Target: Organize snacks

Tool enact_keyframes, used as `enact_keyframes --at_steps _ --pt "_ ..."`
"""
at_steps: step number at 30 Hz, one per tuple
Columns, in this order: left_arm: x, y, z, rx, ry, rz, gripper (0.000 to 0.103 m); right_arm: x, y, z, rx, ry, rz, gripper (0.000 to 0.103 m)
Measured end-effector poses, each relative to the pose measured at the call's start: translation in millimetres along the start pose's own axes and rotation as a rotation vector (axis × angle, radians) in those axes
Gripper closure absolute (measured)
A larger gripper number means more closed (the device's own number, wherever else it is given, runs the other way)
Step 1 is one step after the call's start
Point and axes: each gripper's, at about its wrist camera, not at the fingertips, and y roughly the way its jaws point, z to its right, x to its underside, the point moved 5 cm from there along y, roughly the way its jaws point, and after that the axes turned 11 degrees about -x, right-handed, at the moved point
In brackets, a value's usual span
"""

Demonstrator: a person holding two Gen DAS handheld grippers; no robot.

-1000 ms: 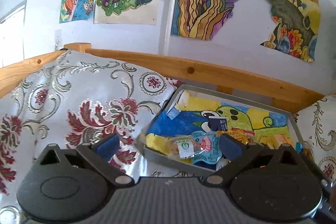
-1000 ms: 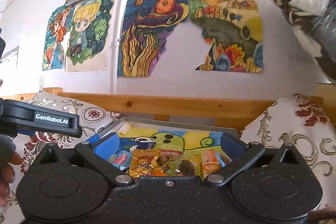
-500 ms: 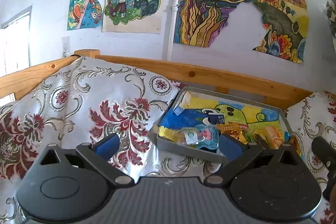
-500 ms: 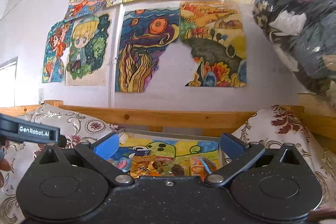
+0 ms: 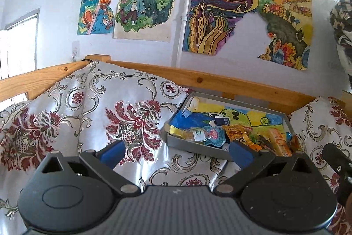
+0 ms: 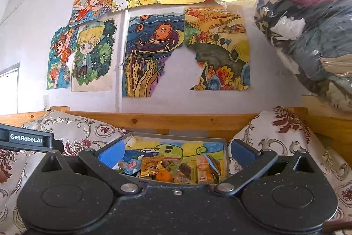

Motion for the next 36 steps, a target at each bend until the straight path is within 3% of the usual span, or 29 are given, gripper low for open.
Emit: enact_keyframes --at_steps 19,25,36 --pt "31 -52 -29 -0.012 -0.011 0.027 0.001 11 -55 -11 0.032 0.013 -0.027 0.001" --pt "43 -60 -40 -0.021 -0.001 0.025 0.001 18 -68 -23 0.018 0.019 -0.054 0.001" --pt "68 -62 -63 -0.023 0.010 0.015 0.001 41 -82 -39 0.080 0.076 -0.124 0.001"
